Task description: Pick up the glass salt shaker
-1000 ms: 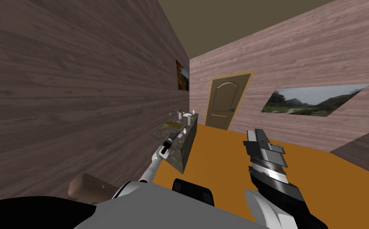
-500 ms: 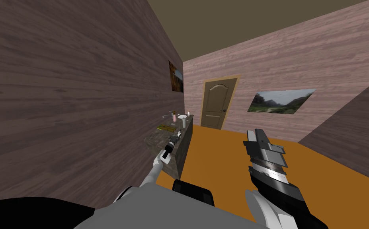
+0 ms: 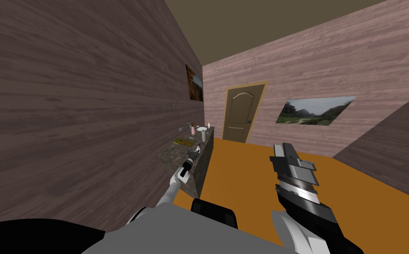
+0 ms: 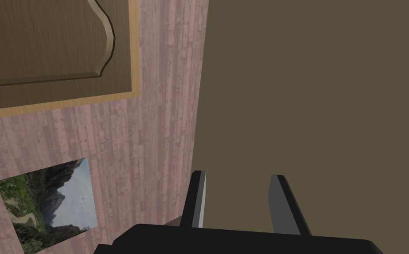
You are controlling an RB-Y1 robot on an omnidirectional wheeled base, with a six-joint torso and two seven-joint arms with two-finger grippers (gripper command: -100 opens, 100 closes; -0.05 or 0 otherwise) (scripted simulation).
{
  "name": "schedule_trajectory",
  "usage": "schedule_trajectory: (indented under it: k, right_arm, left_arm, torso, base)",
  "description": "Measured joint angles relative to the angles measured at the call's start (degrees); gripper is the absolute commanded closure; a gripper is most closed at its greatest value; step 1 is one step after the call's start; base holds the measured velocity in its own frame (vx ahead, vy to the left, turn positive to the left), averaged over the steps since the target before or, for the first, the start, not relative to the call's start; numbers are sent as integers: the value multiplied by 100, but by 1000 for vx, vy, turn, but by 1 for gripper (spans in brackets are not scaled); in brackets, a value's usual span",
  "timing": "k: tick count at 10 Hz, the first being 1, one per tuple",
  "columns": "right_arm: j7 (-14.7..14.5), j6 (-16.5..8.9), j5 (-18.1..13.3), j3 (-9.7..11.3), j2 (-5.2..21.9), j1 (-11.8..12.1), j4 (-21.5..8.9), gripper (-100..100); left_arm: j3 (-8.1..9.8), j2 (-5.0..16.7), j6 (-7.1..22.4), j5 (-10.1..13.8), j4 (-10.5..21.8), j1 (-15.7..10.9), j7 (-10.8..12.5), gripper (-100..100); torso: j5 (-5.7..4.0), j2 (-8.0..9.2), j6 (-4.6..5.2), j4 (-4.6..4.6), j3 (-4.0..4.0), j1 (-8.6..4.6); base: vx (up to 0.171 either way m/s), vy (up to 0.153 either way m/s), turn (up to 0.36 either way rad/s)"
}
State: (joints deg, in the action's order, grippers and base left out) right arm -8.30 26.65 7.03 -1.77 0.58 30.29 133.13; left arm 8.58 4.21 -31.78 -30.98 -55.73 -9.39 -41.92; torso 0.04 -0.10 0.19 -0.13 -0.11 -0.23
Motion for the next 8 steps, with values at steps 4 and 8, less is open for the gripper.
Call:
schedule_trajectory:
  k: [4,8]
  right_arm:
    - [0,0,0,0,0,0,0,0]
    - [0,0,0,1,-1,-1,0,0]
  left_arm:
    - [0,0,0,0,0,0,0,0]
    - [65,316,-55,-181,-204,-91,222,-100]
  torso:
    - [0,1,0,0,0,0]
    - [-6,18,0,4,11,-29]
  base:
    - [0,0,0]
    - [-43,-67,18]
